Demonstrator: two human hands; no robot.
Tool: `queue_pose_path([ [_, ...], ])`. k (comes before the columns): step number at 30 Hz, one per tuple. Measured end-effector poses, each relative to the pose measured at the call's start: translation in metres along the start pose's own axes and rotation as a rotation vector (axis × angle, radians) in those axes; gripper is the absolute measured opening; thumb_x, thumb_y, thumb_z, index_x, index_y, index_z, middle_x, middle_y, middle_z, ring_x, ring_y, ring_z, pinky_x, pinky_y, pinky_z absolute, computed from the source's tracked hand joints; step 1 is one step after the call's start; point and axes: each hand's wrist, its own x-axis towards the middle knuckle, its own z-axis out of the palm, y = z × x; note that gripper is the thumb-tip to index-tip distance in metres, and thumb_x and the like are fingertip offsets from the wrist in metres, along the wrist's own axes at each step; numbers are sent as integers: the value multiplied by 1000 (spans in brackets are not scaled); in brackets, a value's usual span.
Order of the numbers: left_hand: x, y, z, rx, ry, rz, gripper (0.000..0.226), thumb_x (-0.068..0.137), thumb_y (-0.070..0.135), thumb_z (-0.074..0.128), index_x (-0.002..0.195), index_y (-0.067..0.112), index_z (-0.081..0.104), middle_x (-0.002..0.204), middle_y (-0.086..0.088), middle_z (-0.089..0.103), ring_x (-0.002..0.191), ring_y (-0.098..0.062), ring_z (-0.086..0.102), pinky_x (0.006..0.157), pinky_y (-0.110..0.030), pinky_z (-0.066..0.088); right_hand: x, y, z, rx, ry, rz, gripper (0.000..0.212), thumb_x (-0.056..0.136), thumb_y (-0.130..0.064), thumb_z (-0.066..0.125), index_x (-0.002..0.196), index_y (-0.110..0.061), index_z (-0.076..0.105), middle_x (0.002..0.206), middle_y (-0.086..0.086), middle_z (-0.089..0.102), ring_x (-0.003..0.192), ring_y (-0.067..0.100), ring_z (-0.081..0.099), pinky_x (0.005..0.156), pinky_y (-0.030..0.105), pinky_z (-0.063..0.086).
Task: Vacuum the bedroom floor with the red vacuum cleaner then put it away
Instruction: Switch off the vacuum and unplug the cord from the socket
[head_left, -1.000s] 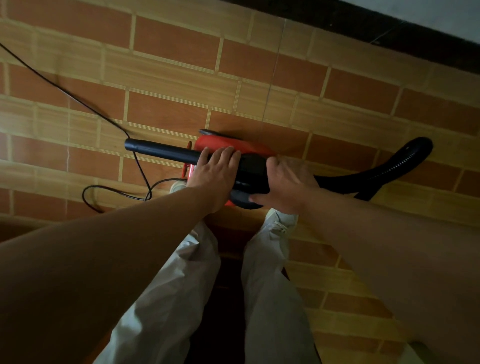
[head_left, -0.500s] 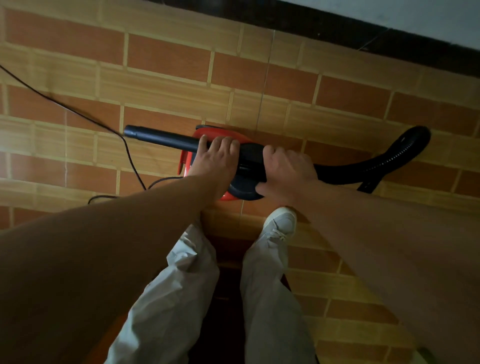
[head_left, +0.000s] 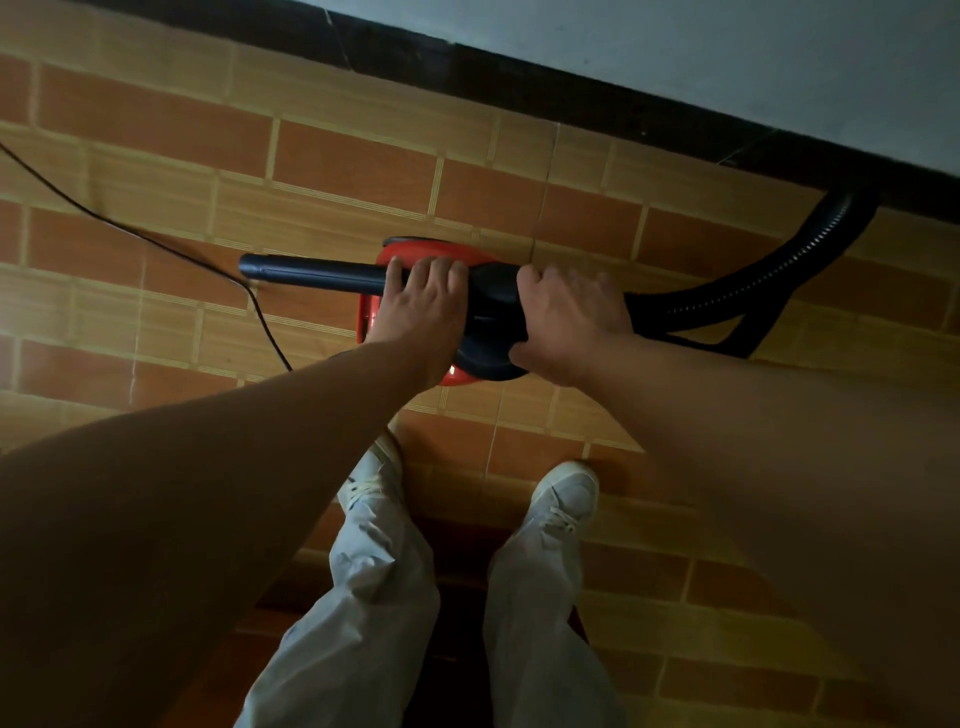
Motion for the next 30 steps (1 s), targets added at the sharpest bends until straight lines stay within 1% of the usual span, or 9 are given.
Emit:
queue_pose_path([
  [3, 3, -4, 3, -40, 6, 7, 66, 91, 27, 66, 144, 9, 31, 143, -13, 47, 140, -33, 40, 122, -60, 21, 3, 0, -2, 0, -25, -4, 58, 84, -49, 71, 124, -16, 46, 113, 8, 58, 105, 30, 58, 83, 43, 37],
  [5, 3, -6, 4, -77, 15, 16, 68, 90, 29, 68, 145, 11, 33, 145, -11, 47, 141, -31, 40, 122, -59, 21, 2, -1, -2, -18, -42, -5, 60, 86, -51, 70, 127, -15, 46, 118, 9, 57, 111, 31, 57, 91, 46, 41],
  [8, 3, -8, 3, -144, 11, 16, 75, 88, 33, 71, 148, 14, 31, 149, -9, 44, 144, -30, 37, 123, -58, 21, 4, -2, -3, -100, -54, -10, 67, 86, -53, 70, 135, -15, 45, 127, 10, 54, 119, 31, 54, 102, 49, 40],
  [14, 1, -15, 0, -215, -13, -16, 92, 86, 35, 73, 156, 12, 20, 157, -11, 36, 149, -30, 30, 125, -54, 17, 18, -9, -9, -215, -43, -28, 91, 77, -56, 78, 146, -11, 37, 136, 11, 52, 125, 30, 50, 104, 53, 38],
  [16, 2, -17, -1, -241, -28, -18, 98, 83, 38, 76, 158, 11, 18, 158, -11, 34, 149, -30, 28, 125, -53, 17, 20, -10, -10, -239, -45, -49, 107, 74, -62, 79, 152, -9, 29, 143, 12, 49, 132, 31, 47, 111, 57, 33],
  [18, 2, -19, -2, -271, -35, -18, 105, 80, 41, 78, 159, 11, 15, 160, -11, 32, 150, -30, 28, 125, -53, 17, 24, -10, -12, -239, -54, -78, 124, 69, -75, 76, 158, -8, 21, 151, 13, 43, 140, 33, 41, 119, 65, 19],
  [20, 2, -22, -3, -300, -30, -16, 110, 77, 44, 80, 159, 11, 14, 160, -11, 31, 149, -30, 28, 124, -53, 20, 28, -10, -16, -230, -56, -119, 134, 65, -87, 67, 161, -10, 15, 155, 14, 40, 146, 34, 36, 122, 69, 6],
  [24, 0, -26, -2, -350, -26, -25, 117, 74, 51, 82, 159, 11, 13, 160, -11, 31, 148, -30, 30, 123, -53, 23, 37, -10, -23, -230, -38, -188, 135, 66, -99, 47, 162, -12, 13, 161, 16, 33, 153, 35, 23, 122, 69, -3],
  [30, -3, -30, -1, -404, 0, -37, 121, 75, 57, 80, 160, 11, 7, 163, -10, 26, 149, -30, 29, 123, -52, 21, 52, -25, -30, -273, -66, -224, 135, 66, -100, 44, 164, -14, 9, 169, 17, 16, 159, 34, 4, 121, 70, -5],
])
